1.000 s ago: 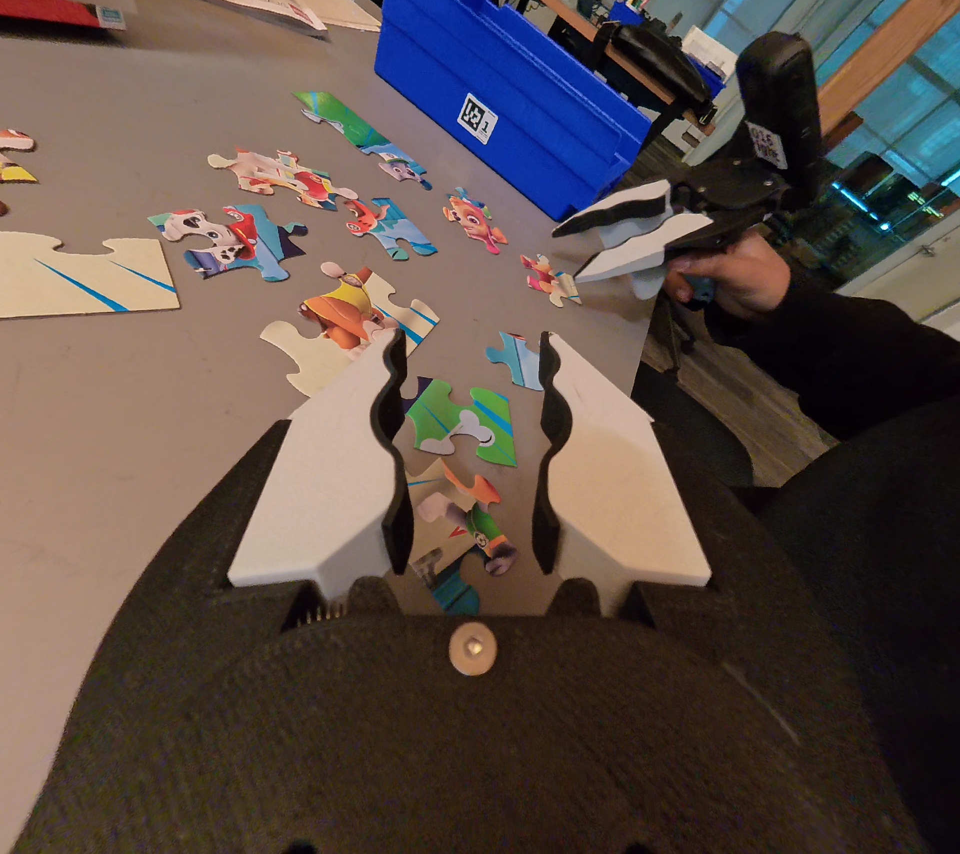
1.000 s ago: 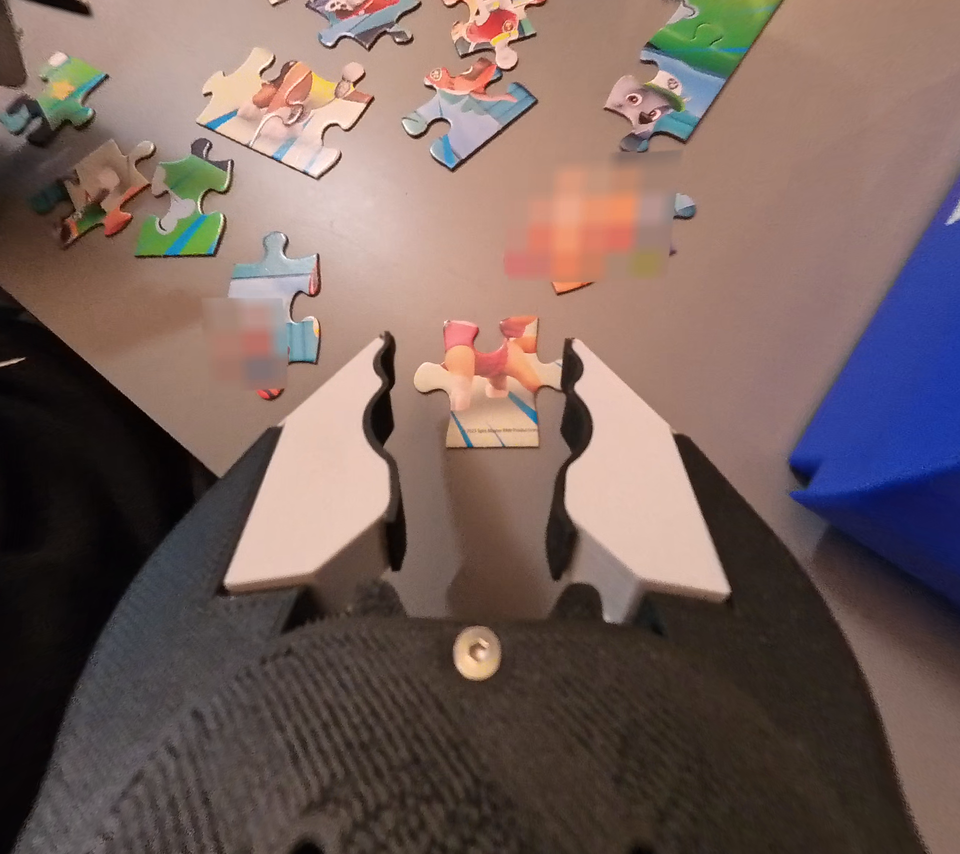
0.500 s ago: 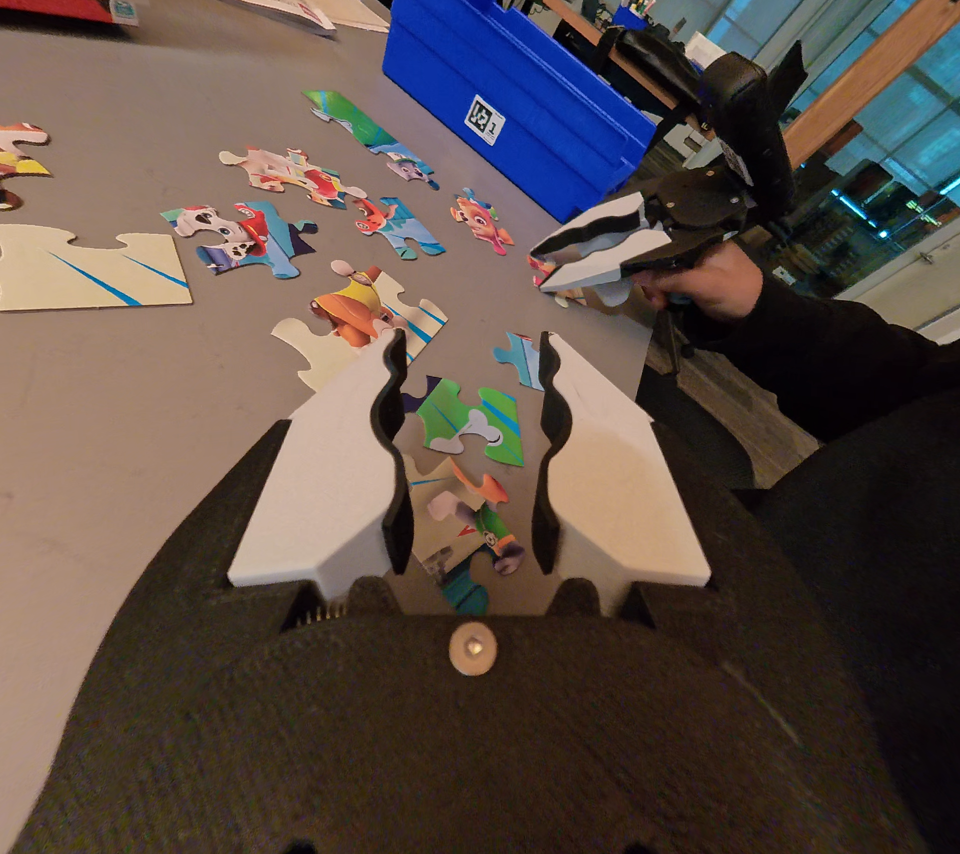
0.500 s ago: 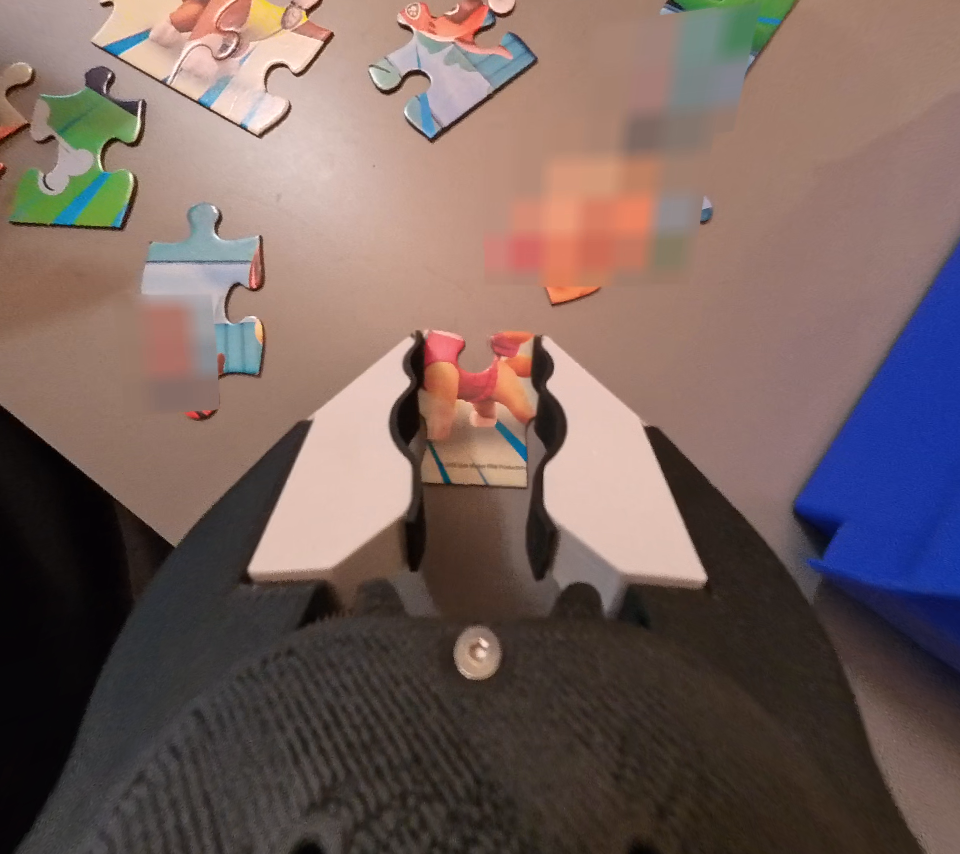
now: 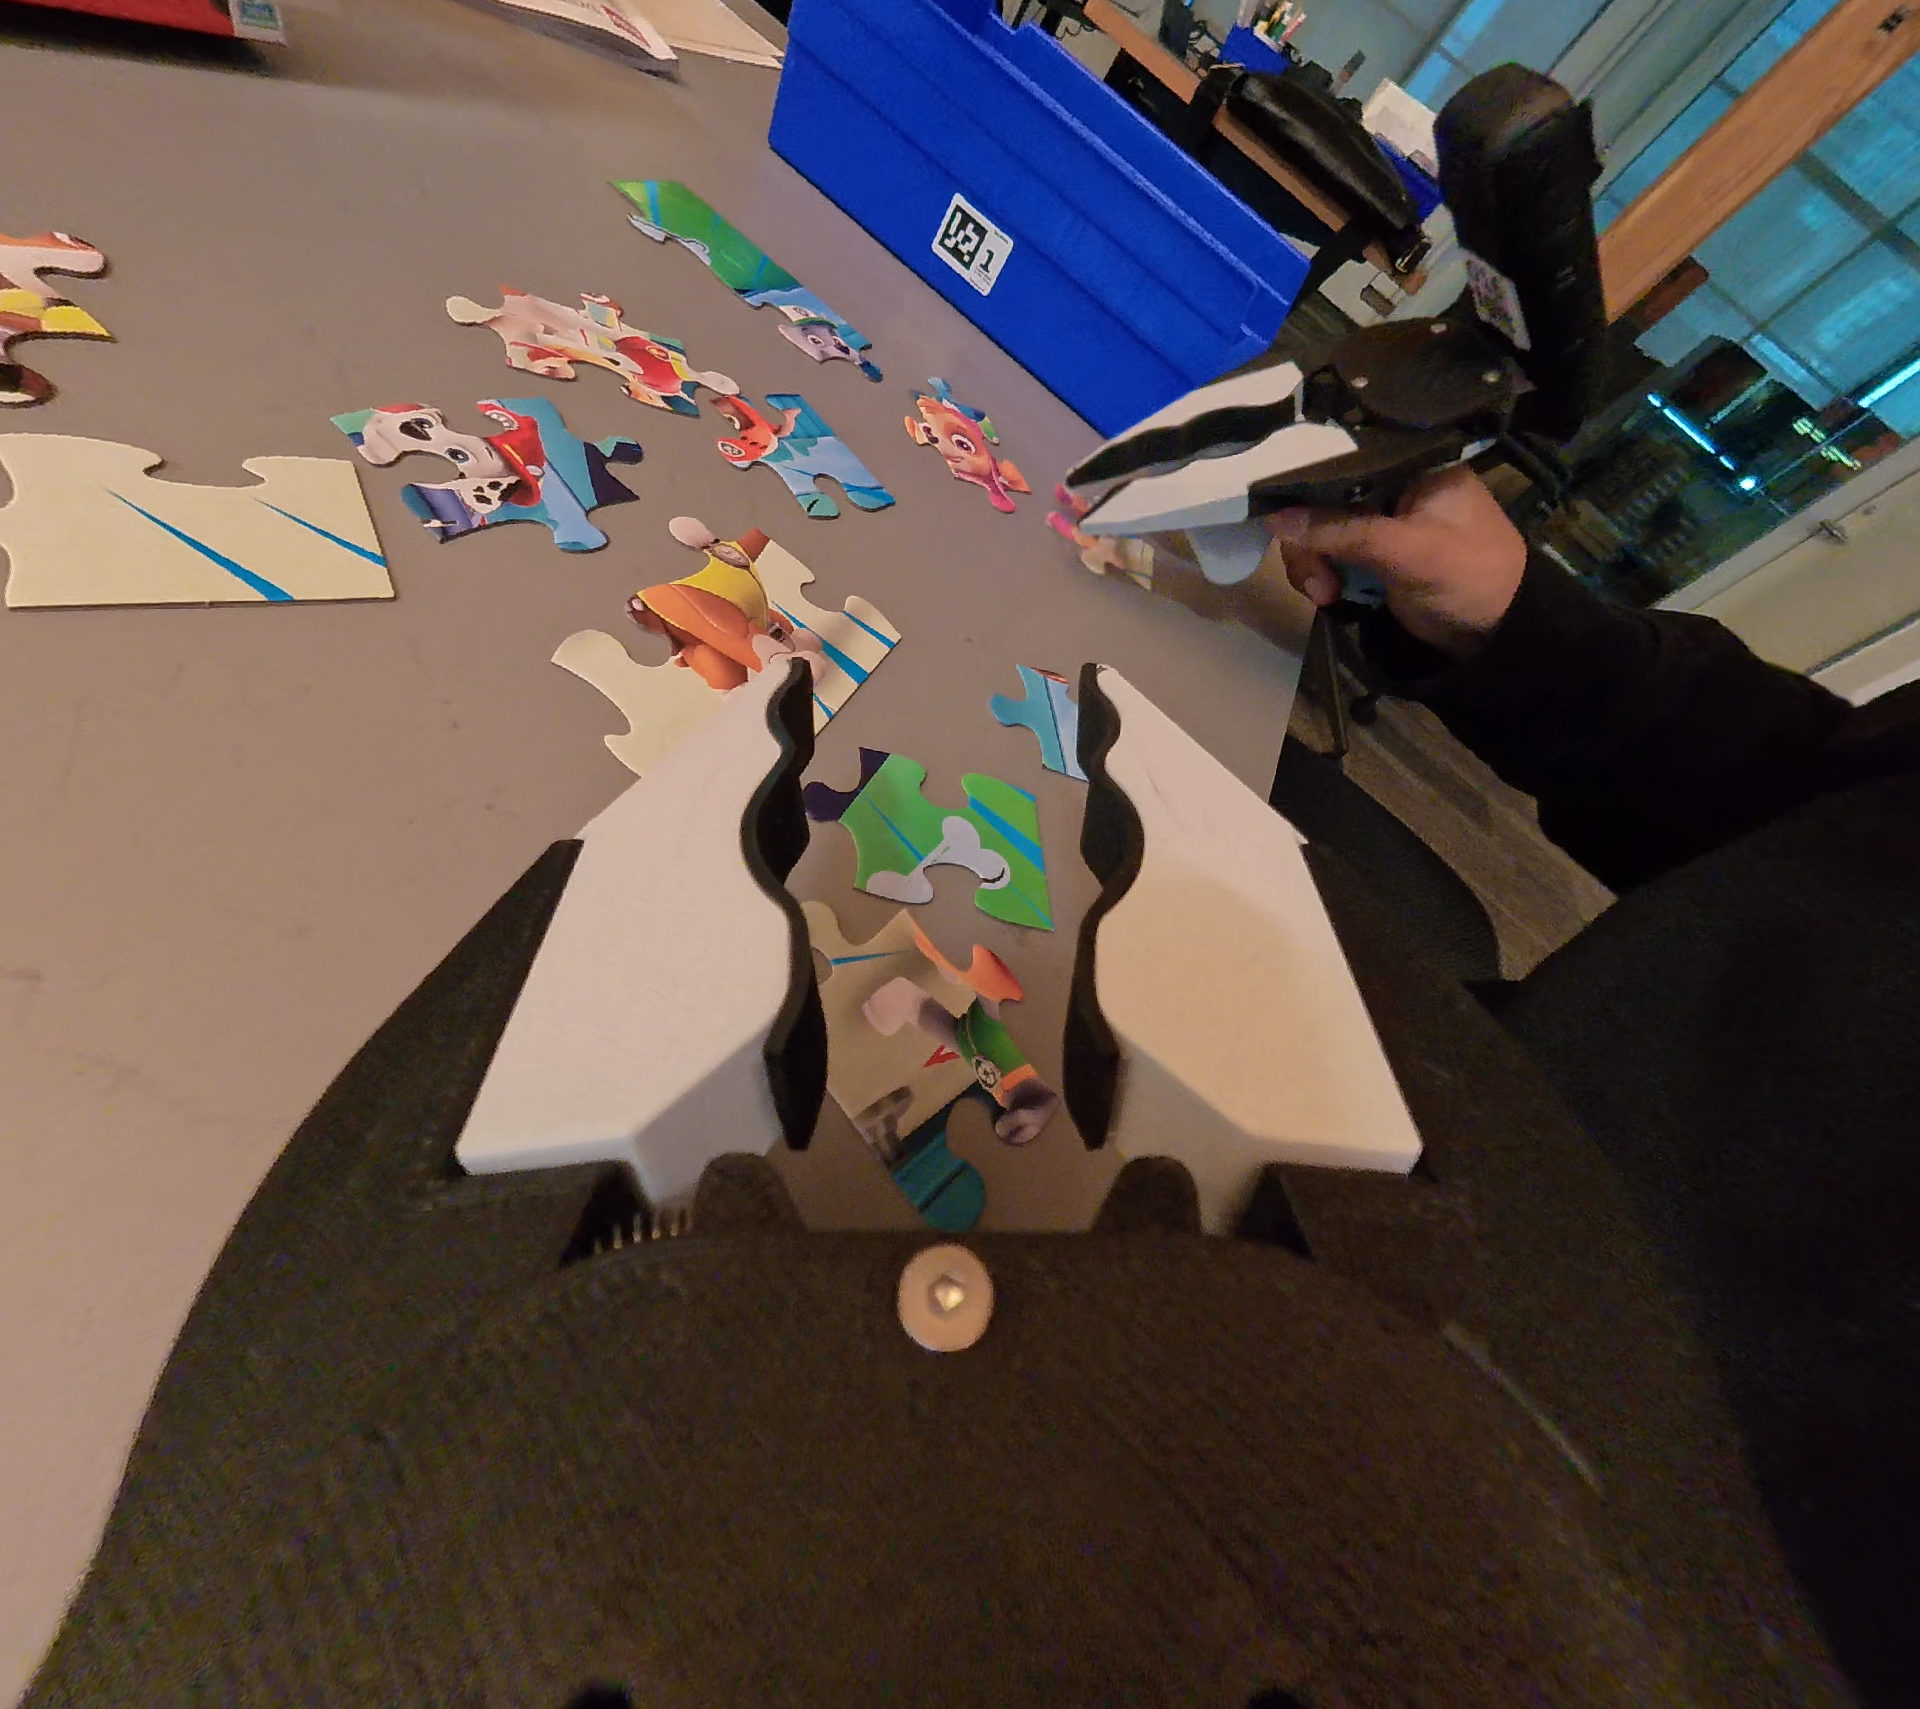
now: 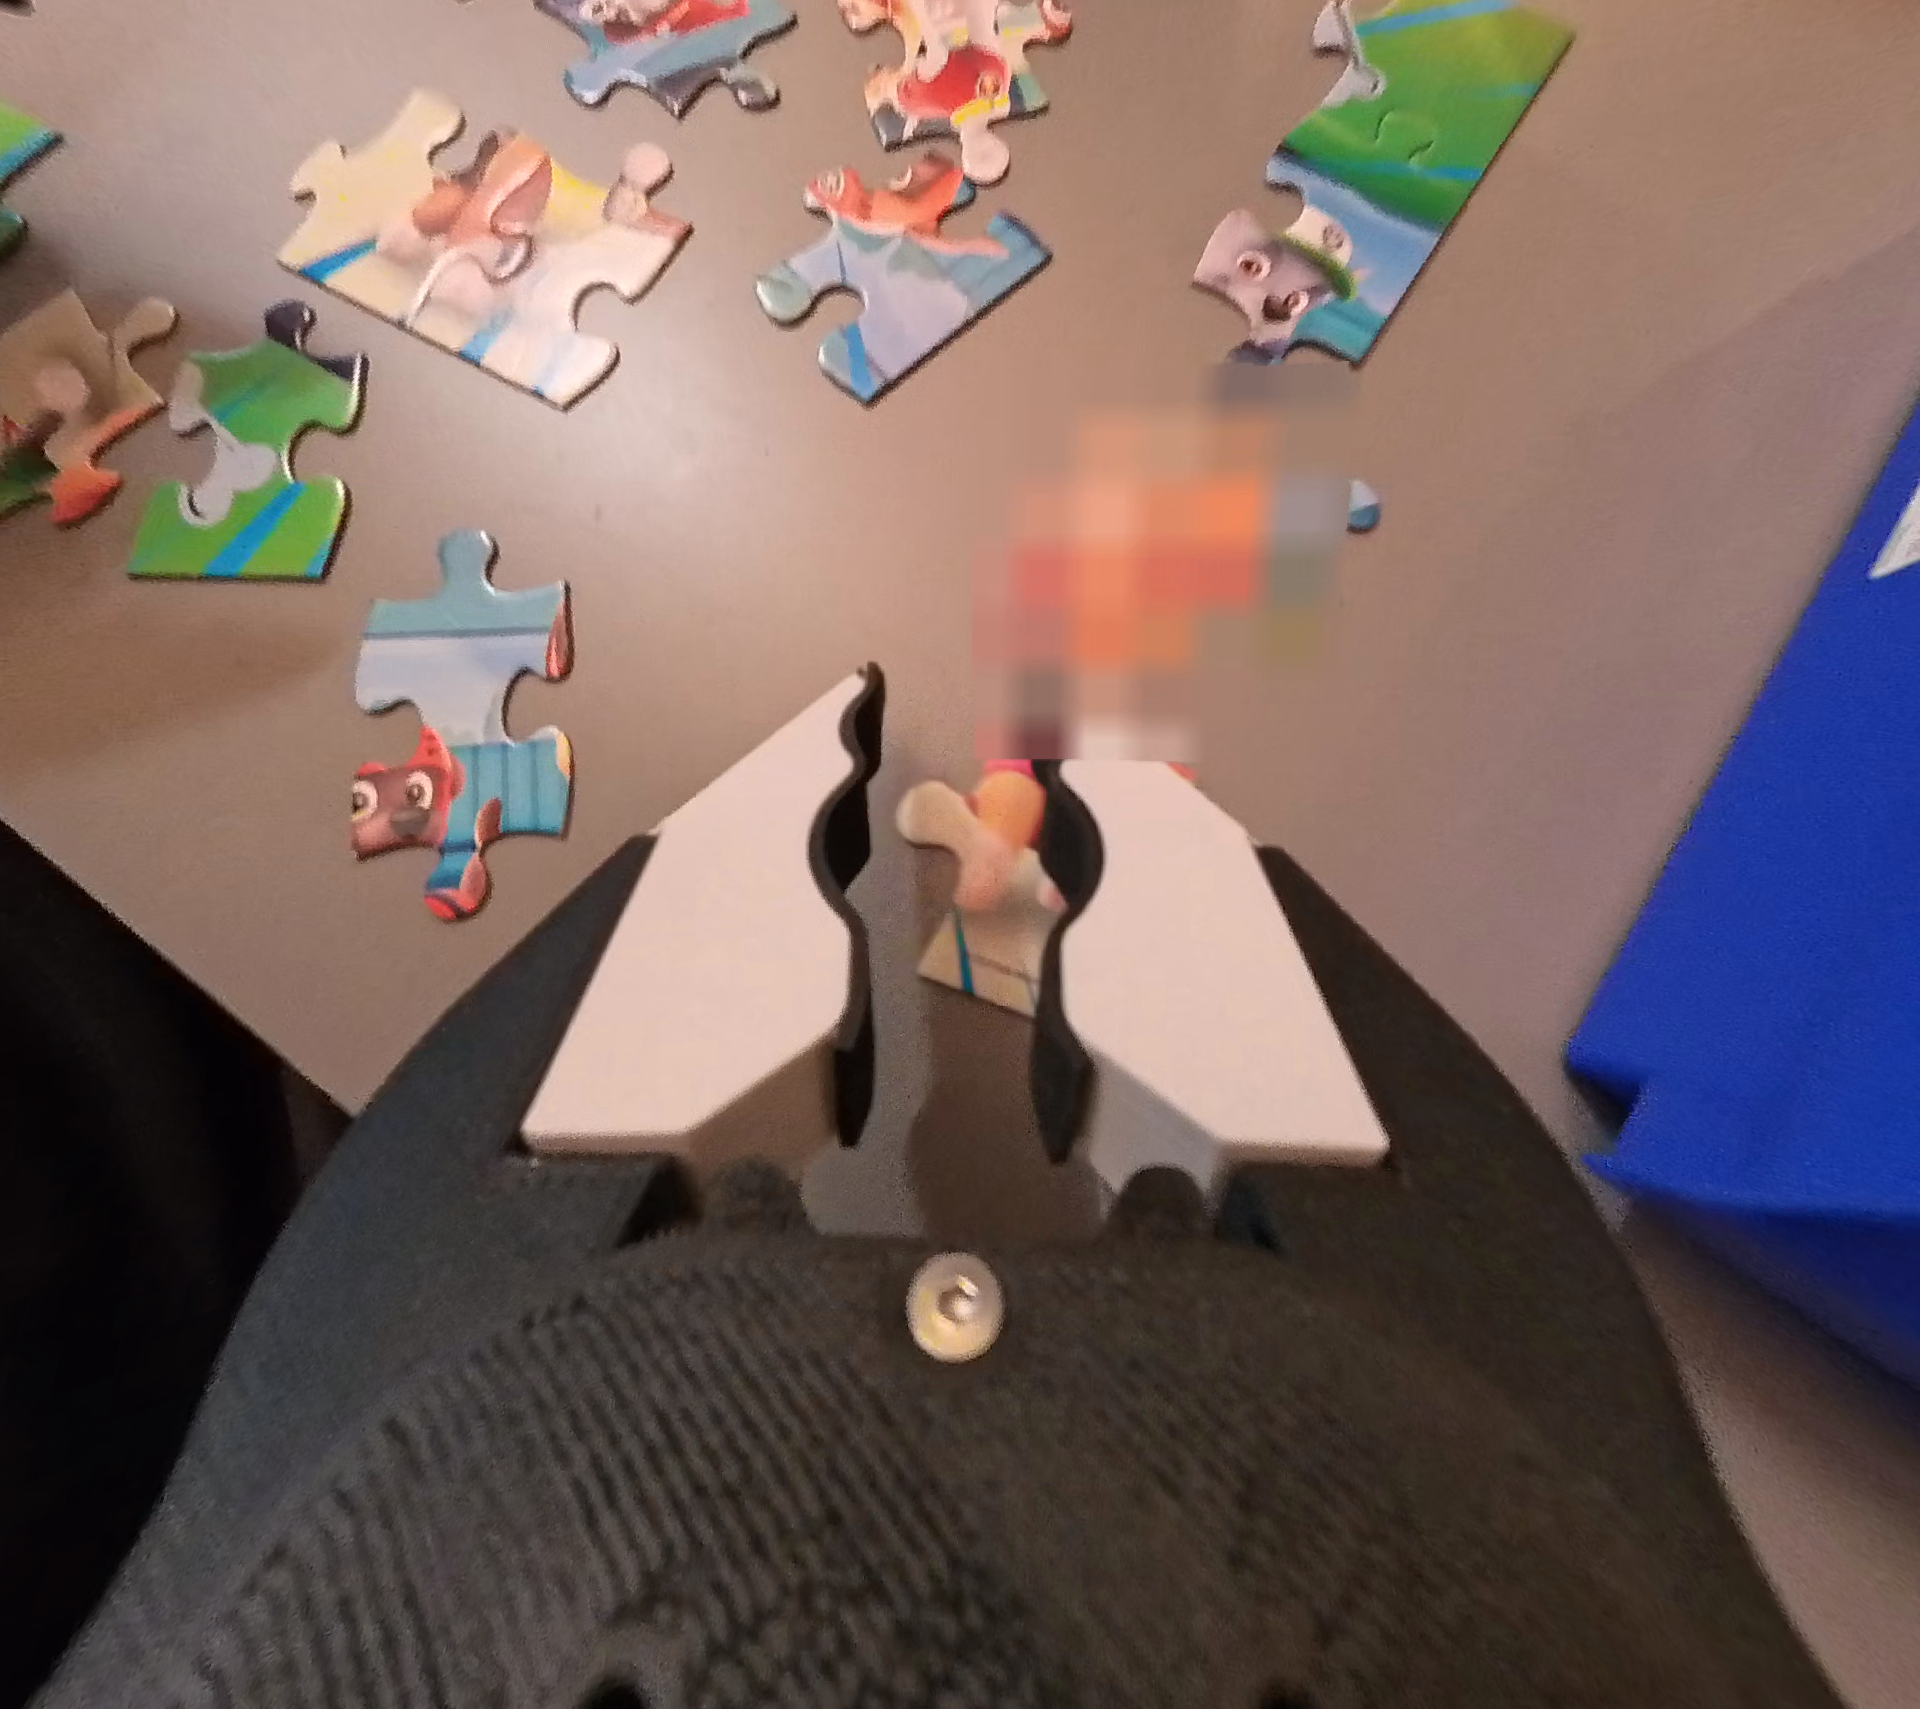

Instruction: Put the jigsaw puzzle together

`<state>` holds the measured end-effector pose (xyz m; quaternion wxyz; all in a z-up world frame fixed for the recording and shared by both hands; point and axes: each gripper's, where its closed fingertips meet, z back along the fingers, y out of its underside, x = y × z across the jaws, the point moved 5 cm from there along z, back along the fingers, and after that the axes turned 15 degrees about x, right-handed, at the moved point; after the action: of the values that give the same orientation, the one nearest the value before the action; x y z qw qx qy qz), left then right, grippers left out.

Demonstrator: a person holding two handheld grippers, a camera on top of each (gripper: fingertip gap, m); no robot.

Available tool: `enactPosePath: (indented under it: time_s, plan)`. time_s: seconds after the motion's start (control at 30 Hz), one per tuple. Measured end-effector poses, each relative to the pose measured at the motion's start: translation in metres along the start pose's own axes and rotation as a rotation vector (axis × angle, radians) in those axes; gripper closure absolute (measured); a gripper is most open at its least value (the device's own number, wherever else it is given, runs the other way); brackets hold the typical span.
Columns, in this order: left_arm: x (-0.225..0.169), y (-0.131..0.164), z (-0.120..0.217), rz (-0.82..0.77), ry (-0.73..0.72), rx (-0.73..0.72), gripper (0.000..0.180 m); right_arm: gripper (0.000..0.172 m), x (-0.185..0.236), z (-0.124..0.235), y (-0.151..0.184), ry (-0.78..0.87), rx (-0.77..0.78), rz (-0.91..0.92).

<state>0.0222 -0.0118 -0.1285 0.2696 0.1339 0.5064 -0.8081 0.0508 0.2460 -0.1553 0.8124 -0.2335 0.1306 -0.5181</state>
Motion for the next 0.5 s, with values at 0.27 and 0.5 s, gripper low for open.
enactPosePath:
  time_s: [0.27,0.5]
  plan:
    - [-0.001,-0.004,0.003,-0.01,-0.012,-0.009,0.133,0.138,-0.018,0.015,-0.005,0.085,-0.029,-0.017]
    - [-0.039,-0.038,-0.037,-0.167,0.06,0.173,0.131,0.113,-0.015,0.011,0.018,0.03,-0.052,-0.094]
